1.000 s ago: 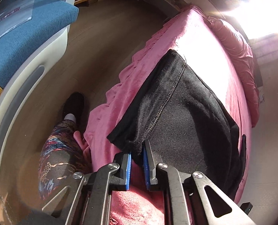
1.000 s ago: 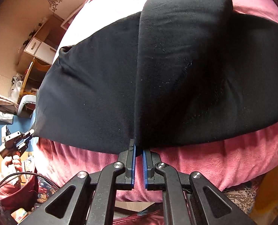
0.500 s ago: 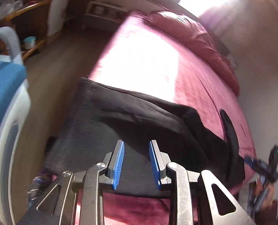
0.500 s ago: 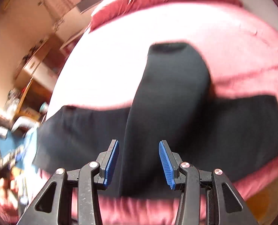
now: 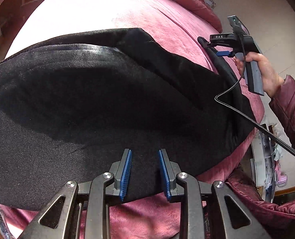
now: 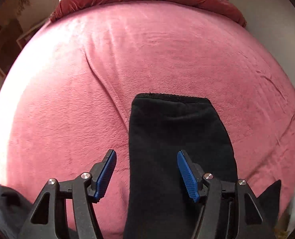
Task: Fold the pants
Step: 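Grasp the trouser leg hem with the right gripper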
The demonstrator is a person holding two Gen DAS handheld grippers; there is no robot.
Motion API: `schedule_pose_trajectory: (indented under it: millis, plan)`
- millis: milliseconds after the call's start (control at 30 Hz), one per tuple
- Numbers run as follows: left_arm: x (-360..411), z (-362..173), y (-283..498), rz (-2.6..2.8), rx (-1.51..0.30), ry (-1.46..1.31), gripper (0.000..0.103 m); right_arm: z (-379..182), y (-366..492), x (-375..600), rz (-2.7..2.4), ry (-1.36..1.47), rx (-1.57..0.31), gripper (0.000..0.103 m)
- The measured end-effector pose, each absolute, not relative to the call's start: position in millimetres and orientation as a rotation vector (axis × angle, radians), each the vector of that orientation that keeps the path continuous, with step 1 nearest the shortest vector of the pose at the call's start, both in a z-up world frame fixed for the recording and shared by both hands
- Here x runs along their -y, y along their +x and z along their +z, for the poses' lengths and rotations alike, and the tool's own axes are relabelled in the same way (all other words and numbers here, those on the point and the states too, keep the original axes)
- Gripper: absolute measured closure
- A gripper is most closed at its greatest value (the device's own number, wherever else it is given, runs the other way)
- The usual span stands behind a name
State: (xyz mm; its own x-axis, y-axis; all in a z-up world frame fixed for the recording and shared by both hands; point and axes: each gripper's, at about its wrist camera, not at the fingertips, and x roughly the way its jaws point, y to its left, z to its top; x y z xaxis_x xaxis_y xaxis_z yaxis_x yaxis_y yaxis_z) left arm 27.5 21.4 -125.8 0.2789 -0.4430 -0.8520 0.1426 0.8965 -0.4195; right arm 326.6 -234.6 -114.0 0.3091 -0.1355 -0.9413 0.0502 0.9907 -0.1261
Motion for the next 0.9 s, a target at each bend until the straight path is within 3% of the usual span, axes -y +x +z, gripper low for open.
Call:
schedule_pose_trajectory:
  millis: [33, 67, 167, 467, 600, 733, 900]
  plan:
    - [-21.0, -127.3, 27.0, -0.401, -1.232, -0.285, 0.075, -121.0, 329.1, 236.5, -0.126, -0.088, -1.283, 0.047]
    - [-18.8, -129.9, 29.0, -0.401, -1.236, -0.287, 0.075, -126.0, 329.5, 238.6, -0.125, -0.099, -1.299, 0.073]
    - [-14.9, -135.4, 34.3, -0.398, -1.246, -0.298, 0.075, -112.1, 318.0, 248.1, -0.063, -0.074, -1.259, 0.097]
    - [-15.5, -124.5, 33.2, -0.431, -1.219, -0.275, 0.075, 10.5, 220.9, 350.7, -0.005, 0.346, -0.92, 0.097]
    - [-8.1, -123.8, 32.2, -0.445, -1.218, -0.264, 0.075, 35.5, 151.5, 415.5, -0.038, 0.538, -0.802, 0.097]
    - [4.2, -122.3, 33.1, -0.456, -1.221, -0.246, 0.075, 3.3, 95.2, 474.6, -0.111, 0.717, -0.751, 0.097]
    - [20.0, -119.1, 36.1, -0.465, -1.233, -0.213, 0.075, -89.0, 44.9, 521.4, -0.235, 0.892, -0.796, 0.097]
